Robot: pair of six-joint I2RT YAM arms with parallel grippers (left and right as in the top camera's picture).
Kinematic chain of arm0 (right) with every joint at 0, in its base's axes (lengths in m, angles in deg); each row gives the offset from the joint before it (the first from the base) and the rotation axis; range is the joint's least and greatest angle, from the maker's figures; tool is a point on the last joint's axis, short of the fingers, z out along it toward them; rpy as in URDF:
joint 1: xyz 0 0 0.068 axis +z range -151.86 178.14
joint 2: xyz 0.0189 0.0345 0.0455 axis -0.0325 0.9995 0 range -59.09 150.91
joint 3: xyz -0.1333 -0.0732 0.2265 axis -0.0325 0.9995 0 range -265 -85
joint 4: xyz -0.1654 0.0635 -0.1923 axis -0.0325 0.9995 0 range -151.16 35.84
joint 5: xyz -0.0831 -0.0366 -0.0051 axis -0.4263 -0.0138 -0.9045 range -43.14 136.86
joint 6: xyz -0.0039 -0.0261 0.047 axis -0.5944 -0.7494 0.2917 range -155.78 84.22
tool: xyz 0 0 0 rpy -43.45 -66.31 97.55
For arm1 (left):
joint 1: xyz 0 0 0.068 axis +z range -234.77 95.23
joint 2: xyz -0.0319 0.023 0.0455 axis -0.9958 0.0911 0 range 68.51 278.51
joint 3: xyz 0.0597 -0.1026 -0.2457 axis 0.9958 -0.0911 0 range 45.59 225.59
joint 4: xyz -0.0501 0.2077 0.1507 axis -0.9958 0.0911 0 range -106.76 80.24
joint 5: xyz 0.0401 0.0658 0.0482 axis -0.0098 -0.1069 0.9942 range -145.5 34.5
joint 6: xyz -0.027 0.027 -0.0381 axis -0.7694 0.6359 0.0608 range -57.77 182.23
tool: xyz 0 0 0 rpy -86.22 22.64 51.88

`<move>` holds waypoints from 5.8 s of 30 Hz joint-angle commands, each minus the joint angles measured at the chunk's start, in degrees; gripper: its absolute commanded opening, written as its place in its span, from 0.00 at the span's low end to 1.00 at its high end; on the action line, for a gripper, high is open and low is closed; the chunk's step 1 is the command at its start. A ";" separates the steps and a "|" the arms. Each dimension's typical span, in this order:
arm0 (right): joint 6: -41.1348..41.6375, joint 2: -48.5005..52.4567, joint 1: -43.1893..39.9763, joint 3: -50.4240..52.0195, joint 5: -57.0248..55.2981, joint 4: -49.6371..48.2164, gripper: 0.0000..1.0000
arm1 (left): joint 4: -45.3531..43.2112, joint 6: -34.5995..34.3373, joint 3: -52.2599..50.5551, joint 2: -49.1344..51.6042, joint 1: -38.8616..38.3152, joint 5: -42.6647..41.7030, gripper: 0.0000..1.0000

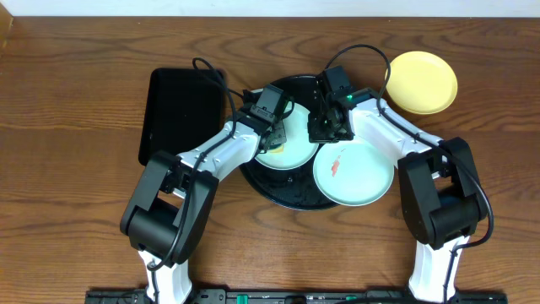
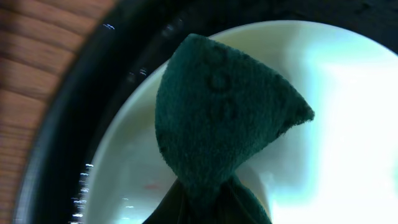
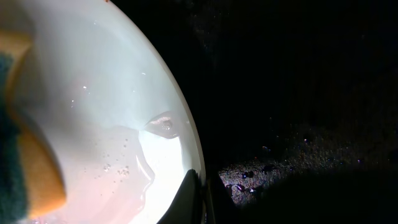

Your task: Clean dirty plates on tray and stack at the side

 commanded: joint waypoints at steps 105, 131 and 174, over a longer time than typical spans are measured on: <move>0.11 3.63 -3.34 -7.06 -1.60 2.03 0.01 | -7.74 5.09 -0.92 1.81 1.99 -12.46 0.08; -3.56 3.63 -3.34 -7.06 -1.62 3.15 0.01 | -11.04 16.48 1.46 -0.42 2.14 25.86 0.08; -4.42 3.63 -3.08 -7.06 -1.62 3.65 0.01 | -15.10 16.37 1.11 5.05 2.91 25.14 0.08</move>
